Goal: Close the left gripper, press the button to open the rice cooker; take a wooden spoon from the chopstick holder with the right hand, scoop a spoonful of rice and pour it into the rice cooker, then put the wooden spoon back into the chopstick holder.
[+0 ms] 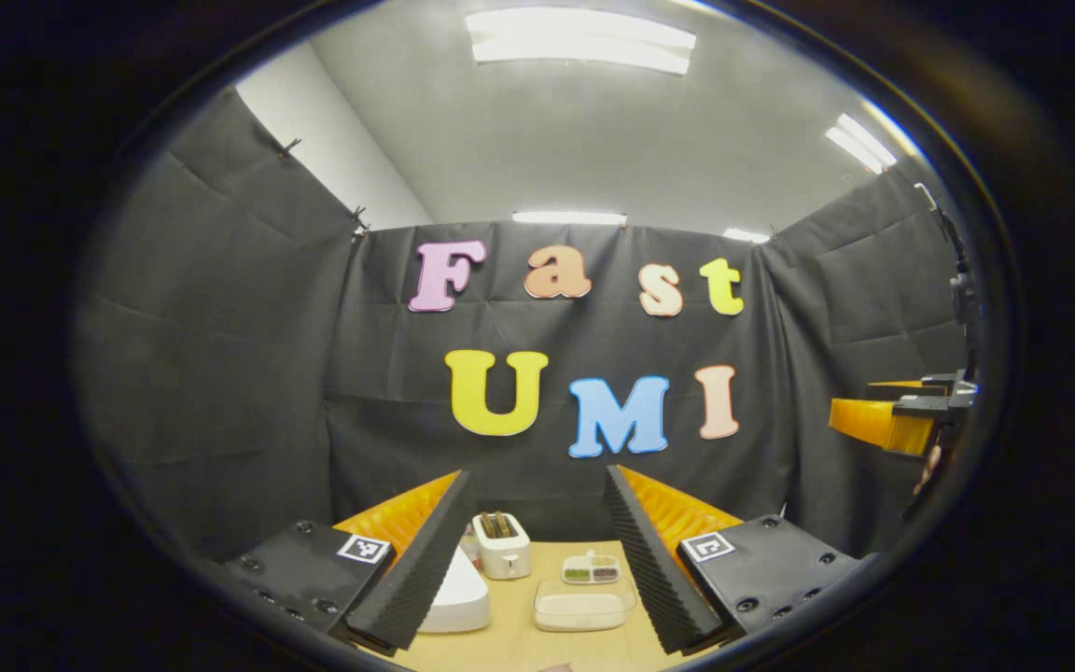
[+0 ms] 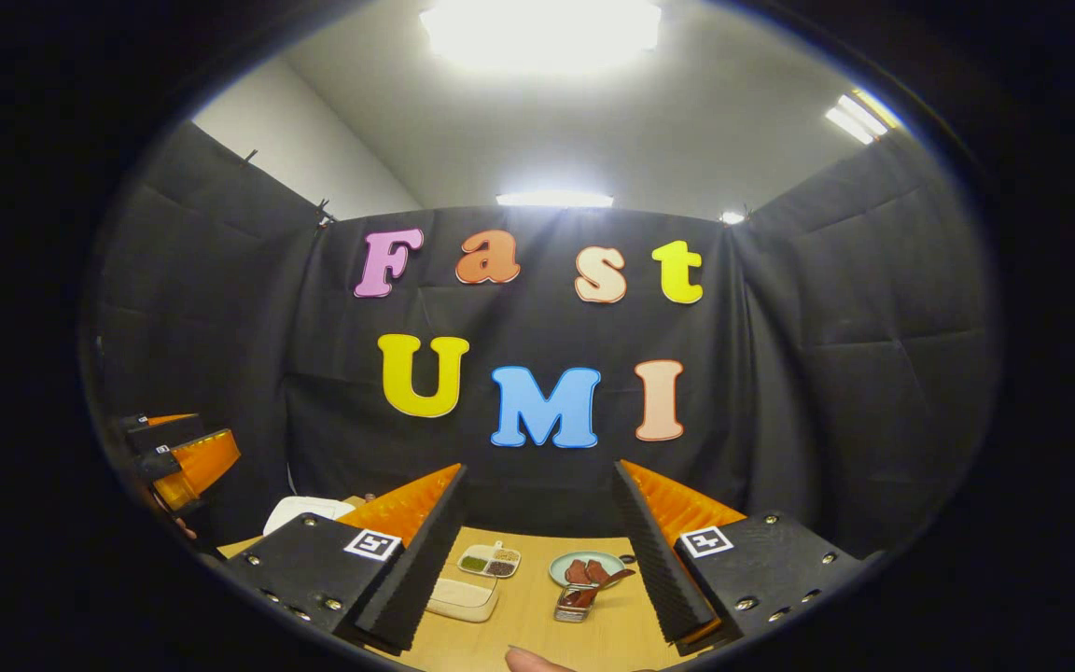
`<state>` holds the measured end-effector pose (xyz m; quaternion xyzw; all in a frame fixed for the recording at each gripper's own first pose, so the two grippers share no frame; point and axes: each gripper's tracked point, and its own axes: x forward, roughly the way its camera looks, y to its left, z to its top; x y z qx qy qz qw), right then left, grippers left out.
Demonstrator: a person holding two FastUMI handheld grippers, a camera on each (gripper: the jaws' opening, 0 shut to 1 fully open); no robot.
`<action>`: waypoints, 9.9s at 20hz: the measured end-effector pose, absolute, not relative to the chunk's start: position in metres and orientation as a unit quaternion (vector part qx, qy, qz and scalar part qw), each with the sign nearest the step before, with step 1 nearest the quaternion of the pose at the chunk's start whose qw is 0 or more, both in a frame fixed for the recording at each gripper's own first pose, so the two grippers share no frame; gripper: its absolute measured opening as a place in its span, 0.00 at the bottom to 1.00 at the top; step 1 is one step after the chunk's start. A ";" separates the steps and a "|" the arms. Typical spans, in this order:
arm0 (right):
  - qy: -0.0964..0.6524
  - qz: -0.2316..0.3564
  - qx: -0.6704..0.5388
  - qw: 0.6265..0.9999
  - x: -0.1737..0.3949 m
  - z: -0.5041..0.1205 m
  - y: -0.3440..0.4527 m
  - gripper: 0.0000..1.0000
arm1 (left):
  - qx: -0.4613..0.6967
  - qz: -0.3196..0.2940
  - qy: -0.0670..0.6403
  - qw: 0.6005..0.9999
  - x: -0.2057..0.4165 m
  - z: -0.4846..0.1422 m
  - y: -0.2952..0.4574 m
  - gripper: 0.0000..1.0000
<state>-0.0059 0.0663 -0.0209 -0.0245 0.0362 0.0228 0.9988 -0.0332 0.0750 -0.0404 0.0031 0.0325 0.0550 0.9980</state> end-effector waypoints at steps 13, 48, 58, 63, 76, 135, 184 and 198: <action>0.034 0.066 -0.074 0.994 -0.001 -0.037 0.098 0.89 | -0.011 0.171 0.179 0.969 -0.018 -0.149 0.159 0.19; 0.143 -0.036 -0.132 0.980 0.062 -0.102 0.106 0.89 | 0.019 0.259 0.452 0.854 0.135 -0.480 0.313 0.09; 0.135 -0.034 -0.128 0.982 0.055 -0.096 0.114 0.89 | -0.029 0.263 0.451 0.852 0.133 -0.477 0.313 0.09; 0.135 -0.042 -0.120 0.983 0.053 -0.098 0.113 0.89 | 0.042 0.269 0.328 0.904 0.161 -0.400 0.324 0.09; 0.156 -0.030 -0.103 0.982 0.087 -0.148 0.075 0.89 | 0.059 0.263 0.228 0.935 0.167 -0.304 0.316 0.09; 0.287 0.031 0.078 0.954 0.162 -0.308 0.088 0.12 | 0.007 0.234 0.102 0.967 -0.122 -0.132 0.244 0.92; 0.387 0.188 0.480 0.765 0.239 -0.393 0.268 0.12 | 0.050 0.347 0.161 0.922 -0.071 -0.136 0.241 0.94; 0.349 0.304 0.336 0.820 0.266 -0.329 0.463 0.12 | 0.045 0.394 0.150 0.906 -0.141 -0.116 0.275 0.94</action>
